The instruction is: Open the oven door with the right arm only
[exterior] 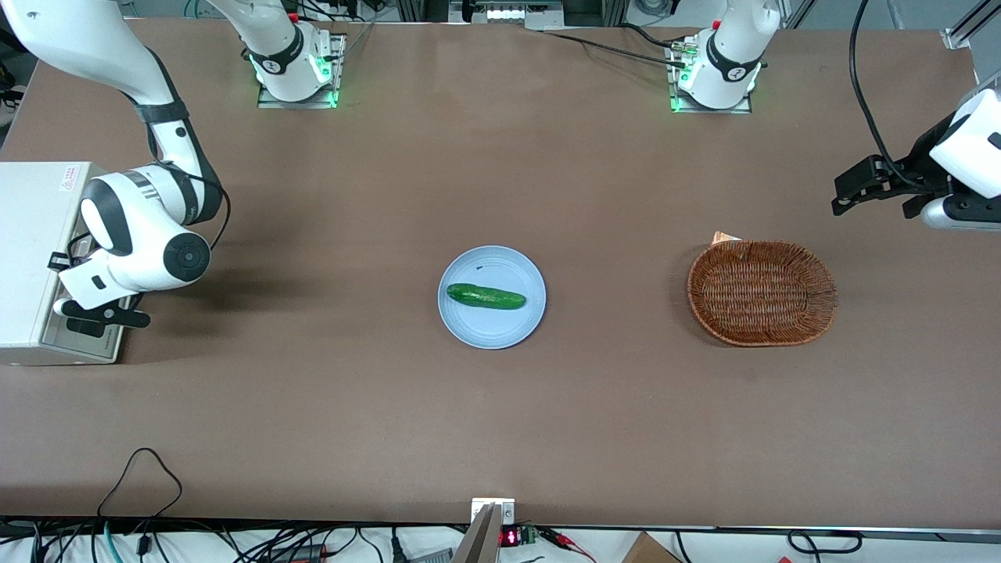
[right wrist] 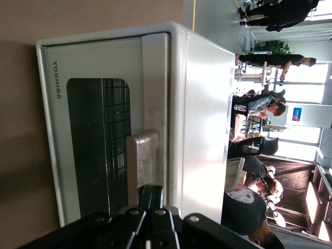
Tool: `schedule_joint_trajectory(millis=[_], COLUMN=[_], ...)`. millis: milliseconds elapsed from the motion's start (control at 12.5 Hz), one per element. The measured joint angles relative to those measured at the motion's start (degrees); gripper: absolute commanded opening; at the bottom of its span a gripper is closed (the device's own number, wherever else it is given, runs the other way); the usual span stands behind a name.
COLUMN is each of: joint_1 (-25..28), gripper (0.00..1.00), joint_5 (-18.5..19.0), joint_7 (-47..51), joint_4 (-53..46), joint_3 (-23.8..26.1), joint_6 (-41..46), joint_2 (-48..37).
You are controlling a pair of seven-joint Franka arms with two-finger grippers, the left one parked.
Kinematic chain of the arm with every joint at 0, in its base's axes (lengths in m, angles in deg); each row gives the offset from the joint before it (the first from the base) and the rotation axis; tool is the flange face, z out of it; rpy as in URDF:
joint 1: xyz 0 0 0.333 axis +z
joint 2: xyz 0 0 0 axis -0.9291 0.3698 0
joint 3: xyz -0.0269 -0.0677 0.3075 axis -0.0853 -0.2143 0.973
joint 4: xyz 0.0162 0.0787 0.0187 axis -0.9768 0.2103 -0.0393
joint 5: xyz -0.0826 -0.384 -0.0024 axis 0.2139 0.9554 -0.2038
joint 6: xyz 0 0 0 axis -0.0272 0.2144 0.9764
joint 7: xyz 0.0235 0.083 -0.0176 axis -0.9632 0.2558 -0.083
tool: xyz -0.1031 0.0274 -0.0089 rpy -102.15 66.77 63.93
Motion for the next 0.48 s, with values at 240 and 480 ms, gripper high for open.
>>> schedule_joint_trajectory(millis=[240,480], joint_1=[0.0,0.0], gripper=[0.0,0.0], joint_5=[0.5,0.5], joint_7=[1.4,1.9], joint_4=[0.1,0.2], joint_3=[0.0,0.0], joint_6=[0.0,-0.1], joint_2=[0.2,0.2])
